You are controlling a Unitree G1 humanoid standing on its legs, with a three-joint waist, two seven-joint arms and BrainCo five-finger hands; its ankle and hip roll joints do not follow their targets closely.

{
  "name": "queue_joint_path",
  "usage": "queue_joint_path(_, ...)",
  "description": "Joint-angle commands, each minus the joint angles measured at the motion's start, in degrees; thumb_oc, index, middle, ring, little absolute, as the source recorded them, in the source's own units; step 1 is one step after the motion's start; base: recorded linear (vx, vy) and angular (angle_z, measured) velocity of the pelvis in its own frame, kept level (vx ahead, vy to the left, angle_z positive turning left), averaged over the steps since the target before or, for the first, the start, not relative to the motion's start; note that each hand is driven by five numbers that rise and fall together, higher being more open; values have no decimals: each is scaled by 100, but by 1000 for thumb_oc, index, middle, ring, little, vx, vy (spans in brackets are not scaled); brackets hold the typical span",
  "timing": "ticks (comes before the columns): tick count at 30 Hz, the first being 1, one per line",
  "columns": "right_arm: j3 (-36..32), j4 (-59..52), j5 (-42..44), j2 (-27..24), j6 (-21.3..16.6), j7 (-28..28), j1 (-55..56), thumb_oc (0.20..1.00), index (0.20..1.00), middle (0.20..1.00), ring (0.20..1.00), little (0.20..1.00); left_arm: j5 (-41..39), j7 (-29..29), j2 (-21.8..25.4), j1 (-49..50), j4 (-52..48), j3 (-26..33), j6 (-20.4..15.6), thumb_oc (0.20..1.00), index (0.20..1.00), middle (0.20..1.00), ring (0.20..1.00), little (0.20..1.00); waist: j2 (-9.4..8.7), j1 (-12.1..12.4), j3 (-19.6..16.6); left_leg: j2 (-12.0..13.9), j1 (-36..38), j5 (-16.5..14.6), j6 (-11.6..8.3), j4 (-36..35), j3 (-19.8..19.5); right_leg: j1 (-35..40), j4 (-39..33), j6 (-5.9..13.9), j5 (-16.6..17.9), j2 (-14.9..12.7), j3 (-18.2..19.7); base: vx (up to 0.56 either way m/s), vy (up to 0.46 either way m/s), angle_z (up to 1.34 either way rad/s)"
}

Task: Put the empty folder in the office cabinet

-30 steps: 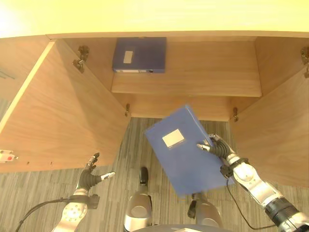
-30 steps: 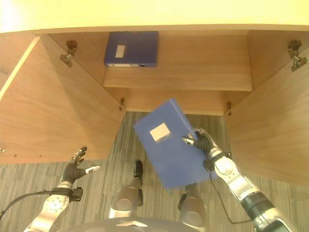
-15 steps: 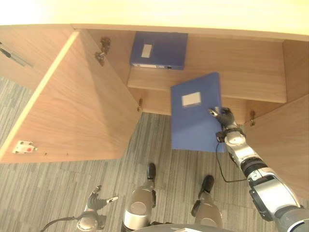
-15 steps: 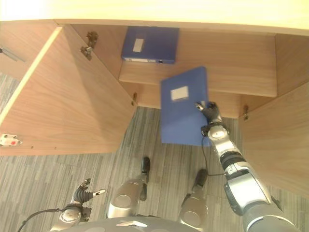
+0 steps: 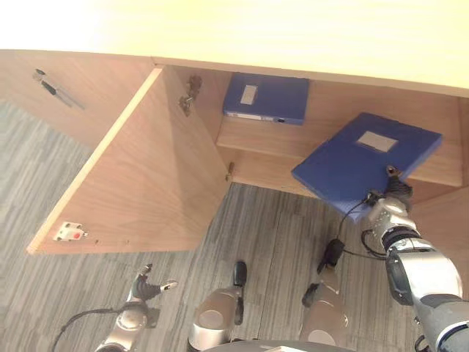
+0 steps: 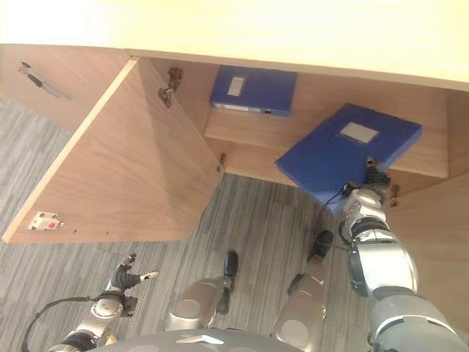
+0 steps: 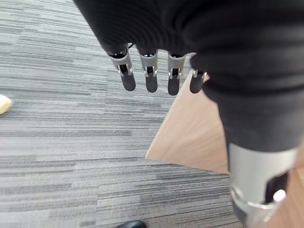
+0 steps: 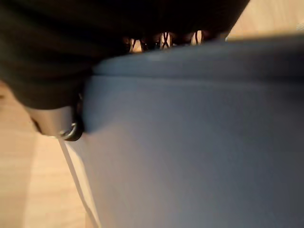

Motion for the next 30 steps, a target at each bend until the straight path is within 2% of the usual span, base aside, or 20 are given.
queue_joint_path(1,71,-32,408,-575,-483,-265,-707,200,200,200,200,200,-88,193,163,56,-212,-413,-103,1000,1000,1000,1000,1000,138,202,-250,585,-203,-450,-400,198,-248,-106,-400,610,908,-189,207,64,-114,71)
queue_joint_path(4,46,58,428,-587,-523,-440,-866,200,200,200,200,200,-128,288,66,40,-219,-512,-122,1000,1000,1000,1000,1000,222,205,-267,703,-226,-385,-448,84,-324,-121,-400,579,877,-132,151,100,-129,-1)
queue_joint_path(6,47,162,571,-506,-679,-746,-1183,200,200,200,200,200,-145,383,-99,-18,-194,-767,-133,1000,1000,1000,1000,1000,366,185,-244,839,-221,-286,-502,-80,-355,-164,-375,534,812,-51,142,114,-84,-16)
queue_joint_path(8,51,164,570,-510,-685,-757,-1191,200,200,200,200,200,-143,390,-108,-29,-187,-772,-136,1000,1000,1000,1000,1000,376,188,-245,848,-217,-277,-506,-97,-356,-168,-372,531,808,-44,138,27,-11,-6)
queue_joint_path(9,32,179,576,-464,-772,-936,-1291,200,200,200,200,200,-146,413,-168,-60,-180,-865,-126,1000,1000,1000,1000,1000,431,192,-246,881,-213,-248,-509,-164,-357,-190,-359,520,779,-21,142,86,-12,5)
queue_joint_path(11,-190,299,837,-418,-1007,-1416,-1623,200,200,200,200,200,-103,524,-303,-120,-144,-1138,-127,1000,1000,1000,1000,1000,656,255,-265,951,-188,-170,-508,-348,-348,-295,-310,482,686,40,132,115,-1,7)
queue_joint_path(12,-190,299,837,-418,-1007,-1416,-1623,200,200,200,200,200,-103,524,-303,-120,-144,-1138,-127,1000,1000,1000,1000,1000,656,255,-265,951,-188,-170,-508,-348,-348,-295,-310,482,686,40,132,69,6,5)
queue_joint_path(15,-335,391,1122,-524,-1133,-1635,-1857,200,200,200,200,200,-119,585,-330,-174,-146,-1277,-134,1000,1000,1000,1000,1000,810,285,-231,976,-208,-137,-513,-385,-363,-425,-207,431,631,83,205,56,-1,9)
queue_joint_path(16,-335,391,1122,-524,-1133,-1635,-1857,200,200,200,200,200,-119,585,-330,-174,-146,-1277,-134,1000,1000,1000,1000,1000,810,285,-231,976,-208,-137,-513,-385,-363,-425,-207,431,631,83,205,55,15,9)
queue_joint_path(25,-89,594,1719,-885,-1108,-1671,-2777,200,200,200,200,200,-222,679,-320,-296,-74,-1325,-175,1000,1000,1000,1000,1000,1246,514,-153,972,-449,-14,-516,-578,-377,-1114,309,341,358,82,415,40,14,-3)
queue_joint_path(30,254,623,1686,-1031,-999,-1559,-3171,200,200,200,200,200,-308,706,-339,-309,15,-1237,-175,1000,1000,1000,1000,1000,1327,599,-107,1030,-612,73,-568,-643,-314,-1522,607,296,202,127,501,17,-18,-4)
